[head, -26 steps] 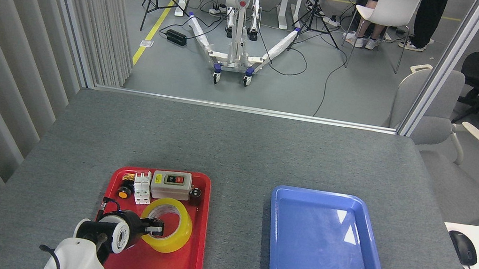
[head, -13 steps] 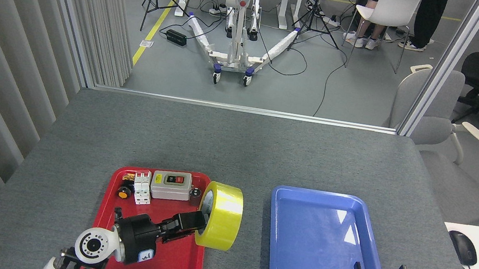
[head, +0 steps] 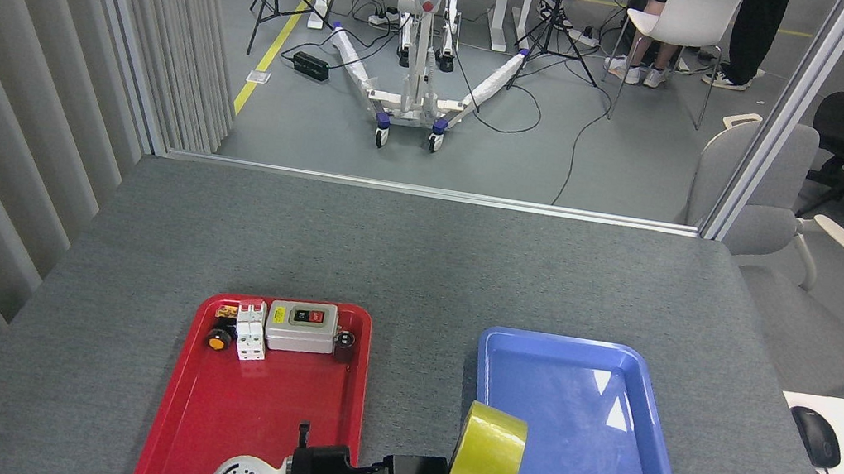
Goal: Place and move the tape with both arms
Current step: 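Lift the tape roll and carry it toward the blue tray, then bring the right gripper to the tape roll and grasp it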
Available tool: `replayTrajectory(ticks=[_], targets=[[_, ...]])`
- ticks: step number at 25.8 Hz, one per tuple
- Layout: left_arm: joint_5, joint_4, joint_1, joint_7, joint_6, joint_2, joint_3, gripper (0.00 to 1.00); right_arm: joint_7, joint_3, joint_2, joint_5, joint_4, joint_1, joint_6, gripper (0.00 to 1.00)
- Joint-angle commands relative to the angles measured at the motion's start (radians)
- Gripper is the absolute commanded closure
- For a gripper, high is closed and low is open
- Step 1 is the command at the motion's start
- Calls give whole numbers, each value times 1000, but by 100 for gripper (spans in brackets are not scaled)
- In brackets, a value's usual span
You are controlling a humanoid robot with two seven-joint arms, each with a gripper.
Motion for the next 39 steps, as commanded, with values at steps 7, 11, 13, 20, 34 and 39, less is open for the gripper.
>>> replayTrajectory(ticks=[7,11,13,20,34,39], targets=[[2,89,5,-26,-25,-6,-2,100,53,132,-272,-96,-167,92,-22,0],[3,89,6,-49,-53,-8,3,100,53,204,-318,-93,-193,69,-22,0],[19,83,9,-64,-59,-6,3,100,62,239,-316,-81,-194,46,-22,0],[49,77,29,-138,-103,-5,15,100,63,337,-301,-38,-194,-54,-22,0],[49,69,31,-152,-111,-5,40,100,79,403,-290,-33,-202,-108,-22,0],[49,68,31,-152,-112,-3,40,100,80,443,-240,7,-196,-149,-22,0]])
